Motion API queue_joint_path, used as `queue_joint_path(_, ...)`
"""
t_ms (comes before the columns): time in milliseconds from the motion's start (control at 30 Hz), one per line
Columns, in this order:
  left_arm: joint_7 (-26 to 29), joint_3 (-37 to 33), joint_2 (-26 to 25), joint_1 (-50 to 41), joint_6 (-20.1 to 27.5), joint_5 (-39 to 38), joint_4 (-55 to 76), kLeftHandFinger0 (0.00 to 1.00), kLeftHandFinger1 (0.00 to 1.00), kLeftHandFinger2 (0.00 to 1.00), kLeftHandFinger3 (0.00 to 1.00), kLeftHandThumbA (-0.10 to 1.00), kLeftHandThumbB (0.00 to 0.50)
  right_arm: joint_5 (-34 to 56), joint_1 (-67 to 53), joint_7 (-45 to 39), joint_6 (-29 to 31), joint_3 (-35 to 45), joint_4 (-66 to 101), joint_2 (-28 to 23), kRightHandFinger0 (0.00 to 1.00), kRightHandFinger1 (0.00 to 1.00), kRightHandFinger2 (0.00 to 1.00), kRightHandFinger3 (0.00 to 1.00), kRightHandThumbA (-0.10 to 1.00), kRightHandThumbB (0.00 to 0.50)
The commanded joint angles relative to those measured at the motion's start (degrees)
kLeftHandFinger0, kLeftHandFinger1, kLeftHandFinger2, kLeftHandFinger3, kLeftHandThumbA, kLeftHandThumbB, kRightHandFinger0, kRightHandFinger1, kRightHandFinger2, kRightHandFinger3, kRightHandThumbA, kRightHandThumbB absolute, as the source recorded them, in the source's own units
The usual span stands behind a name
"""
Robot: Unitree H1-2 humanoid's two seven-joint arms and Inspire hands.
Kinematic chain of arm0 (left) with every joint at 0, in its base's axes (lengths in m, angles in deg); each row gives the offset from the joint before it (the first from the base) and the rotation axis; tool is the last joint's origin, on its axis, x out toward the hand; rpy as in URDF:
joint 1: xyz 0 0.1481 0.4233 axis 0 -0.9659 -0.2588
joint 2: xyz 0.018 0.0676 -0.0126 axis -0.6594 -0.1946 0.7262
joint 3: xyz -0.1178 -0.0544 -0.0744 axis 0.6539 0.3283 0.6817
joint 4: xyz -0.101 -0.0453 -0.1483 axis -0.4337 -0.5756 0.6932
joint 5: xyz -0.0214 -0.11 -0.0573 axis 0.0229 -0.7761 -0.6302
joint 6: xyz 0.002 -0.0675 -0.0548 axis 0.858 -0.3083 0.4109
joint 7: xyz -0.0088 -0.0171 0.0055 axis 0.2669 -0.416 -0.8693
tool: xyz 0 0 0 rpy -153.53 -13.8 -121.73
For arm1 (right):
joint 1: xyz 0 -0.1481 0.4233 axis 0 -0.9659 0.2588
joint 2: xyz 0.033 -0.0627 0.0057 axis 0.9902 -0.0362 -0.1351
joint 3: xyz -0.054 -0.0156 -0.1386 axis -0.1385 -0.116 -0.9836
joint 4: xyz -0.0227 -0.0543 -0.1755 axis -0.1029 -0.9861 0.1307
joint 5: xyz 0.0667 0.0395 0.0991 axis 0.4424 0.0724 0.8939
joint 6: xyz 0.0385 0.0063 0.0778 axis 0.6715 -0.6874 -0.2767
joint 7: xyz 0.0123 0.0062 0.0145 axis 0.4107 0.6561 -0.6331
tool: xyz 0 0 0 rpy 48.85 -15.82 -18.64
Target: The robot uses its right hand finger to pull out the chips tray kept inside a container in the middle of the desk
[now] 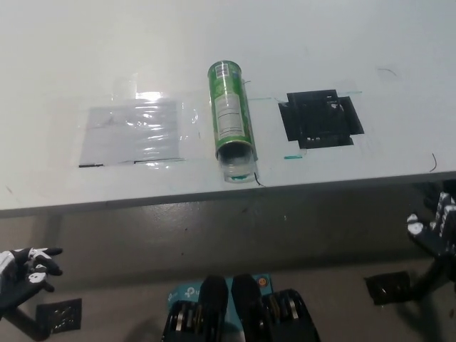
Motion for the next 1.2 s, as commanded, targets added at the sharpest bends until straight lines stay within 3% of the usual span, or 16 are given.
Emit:
queue_joint_path(0,-0.9,1.1,-0.9,1.0,-1.0,-1.0,2.1,0.50,0.60,0.78,0.99,0.20,0.000,-0.8,6.8,-2.0,-0.1,-1.8,5.0,-2.5,0.77,1.00,1.00,1.00,0.41,0.139)
queue_joint_path(100,-1.0,0.9,-1.1,1.1,-1.0,-0.9,2.0,0.49,0.60,0.79,1.00,0.19,0.000,-0.5,9.2,-2.0,-1.5,-2.6,6.9,-2.3,0.77,1.00,1.00,1.00,0.40,0.154)
queue_joint_path(200,-0.9,0.9,-1.1,1.0,-1.0,-0.8,2.0,0.48,0.60,0.78,1.00,0.19,0.000,-0.7,12.4,-2.9,-1.4,-4.4,7.3,-2.7,0.77,1.00,1.00,1.00,0.38,0.132)
queue_joint_path(233,-1.0,0.7,-1.3,1.0,-1.3,-0.6,2.2,0.50,0.62,0.80,1.00,0.20,0.000,-1.2,14.8,-2.9,-1.1,-5.4,6.9,-2.2,0.71,1.00,1.00,1.00,0.39,0.155)
queue_joint_path(300,-1.1,0.8,-1.5,1.1,-1.4,-0.7,2.1,0.51,0.62,0.80,1.00,0.21,0.000,-1.7,15.9,-3.0,-1.5,-6.5,6.8,-2.2,0.70,1.00,1.00,1.00,0.43,0.159)
queue_joint_path(367,-1.2,0.8,-1.4,1.1,-1.2,-0.9,2.0,0.51,0.61,0.79,1.00,0.22,0.000,-1.5,17.5,-3.6,0.4,-7.7,5.3,-1.8,0.65,0.99,1.00,1.00,0.40,0.154)
queue_joint_path(433,-1.3,0.8,-1.7,1.3,-1.2,-0.8,1.9,0.52,0.63,0.81,1.00,0.23,0.000,-2.0,18.6,-3.8,0.8,-9.2,4.0,-1.4,0.67,0.98,1.00,1.00,0.39,0.174)
queue_joint_path(500,-1.2,0.9,-1.5,1.5,-1.7,-1.0,2.0,0.51,0.63,0.81,1.00,0.20,0.000,-3.5,19.9,-4.6,1.1,-11.9,1.9,-1.5,0.67,0.96,1.00,1.00,0.41,0.186)
queue_joint_path(633,-1.0,0.9,-1.5,1.5,-2.0,-0.8,2.3,0.51,0.63,0.80,1.00,0.21,0.000,-4.0,21.1,-4.8,2.4,-13.8,-1.1,-1.0,0.67,0.92,1.00,1.00,0.36,0.196)
queue_joint_path(867,-1.7,1.0,-2.4,1.8,-2.2,-0.7,2.5,0.52,0.63,0.80,1.00,0.21,0.000,-6.0,24.8,-6.6,7.9,-18.0,-8.6,-1.0,0.57,0.83,1.00,1.00,0.38,0.210)
queue_joint_path(933,-1.9,1.1,-2.4,1.8,-1.9,-0.8,2.5,0.52,0.63,0.80,1.00,0.20,0.000,-7.6,26.9,-7.1,8.0,-19.9,-10.8,-0.9,0.35,0.56,1.00,1.00,0.37,0.213)
queue_joint_path(1067,-2.0,1.0,-3.2,2.1,-2.5,-0.3,2.8,0.55,0.65,0.82,1.00,0.23,0.000,-10.6,29.6,-7.7,11.9,-23.3,-14.5,-1.1,0.13,0.31,1.00,1.00,0.34,0.198)
queue_joint_path(1167,-2.2,0.8,-4.1,2.8,-2.5,-0.1,2.7,0.54,0.64,0.81,1.00,0.22,0.000,-12.1,31.6,-7.2,12.7,-24.9,-16.7,-0.3,0.00,0.17,1.00,1.00,0.31,0.211)
